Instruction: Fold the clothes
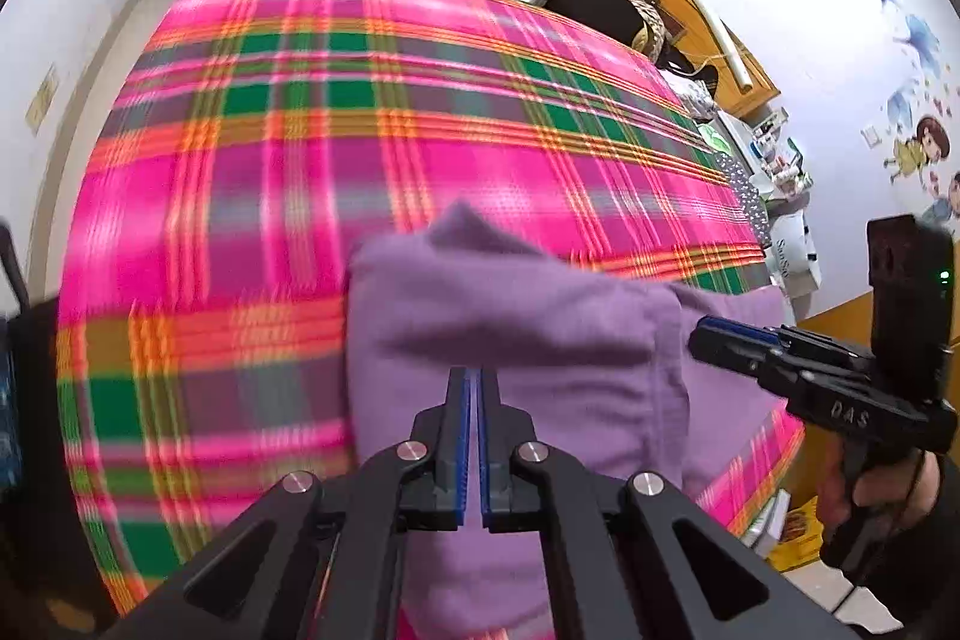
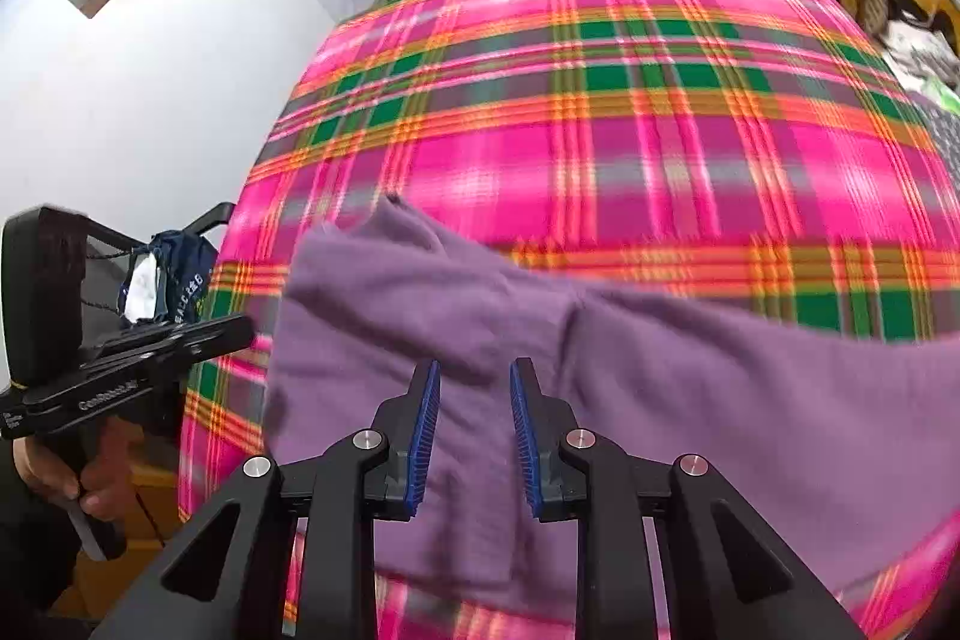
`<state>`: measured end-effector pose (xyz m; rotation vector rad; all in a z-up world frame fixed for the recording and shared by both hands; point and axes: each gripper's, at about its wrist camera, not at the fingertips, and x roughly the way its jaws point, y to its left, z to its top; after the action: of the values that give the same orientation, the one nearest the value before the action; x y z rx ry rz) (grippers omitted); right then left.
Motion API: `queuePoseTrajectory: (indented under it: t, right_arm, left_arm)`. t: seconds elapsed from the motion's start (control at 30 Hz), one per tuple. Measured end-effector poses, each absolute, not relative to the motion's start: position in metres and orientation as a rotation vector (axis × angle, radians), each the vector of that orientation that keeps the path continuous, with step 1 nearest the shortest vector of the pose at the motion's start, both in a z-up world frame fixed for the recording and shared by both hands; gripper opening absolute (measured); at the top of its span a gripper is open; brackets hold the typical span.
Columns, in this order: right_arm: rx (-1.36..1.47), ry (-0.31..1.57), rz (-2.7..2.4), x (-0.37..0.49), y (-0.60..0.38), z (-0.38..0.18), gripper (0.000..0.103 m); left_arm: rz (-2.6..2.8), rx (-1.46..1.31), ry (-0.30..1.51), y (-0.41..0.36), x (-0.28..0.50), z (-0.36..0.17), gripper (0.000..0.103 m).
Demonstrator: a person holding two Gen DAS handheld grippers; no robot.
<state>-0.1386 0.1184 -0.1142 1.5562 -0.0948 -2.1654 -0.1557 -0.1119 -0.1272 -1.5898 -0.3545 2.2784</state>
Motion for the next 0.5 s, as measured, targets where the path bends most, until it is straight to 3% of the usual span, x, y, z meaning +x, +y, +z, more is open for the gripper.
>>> queuePoseTrajectory:
  t: [0.13, 0.23, 0.5]
  right_arm:
    - [1.625, -0.074, -2.155, -0.161, 0.109, -0.134, 0.024]
    - [1.718, -0.09, -2.149, -0.175, 0.11, -0.157, 0.016]
    - [1.742, -0.206, -2.126, -0.18, 0.121, -0.161, 0.011]
  left_arm:
    - [2.247, -1.657, -0.32, -0.102, -0.187, -0.15, 0.001]
    - [2.221, -1.72, -0.327, -0.101, -0.2, -0.171, 0.001]
    - [2.14, -1.781, -0.482, -0.115, -0.208, -0.18, 0.001]
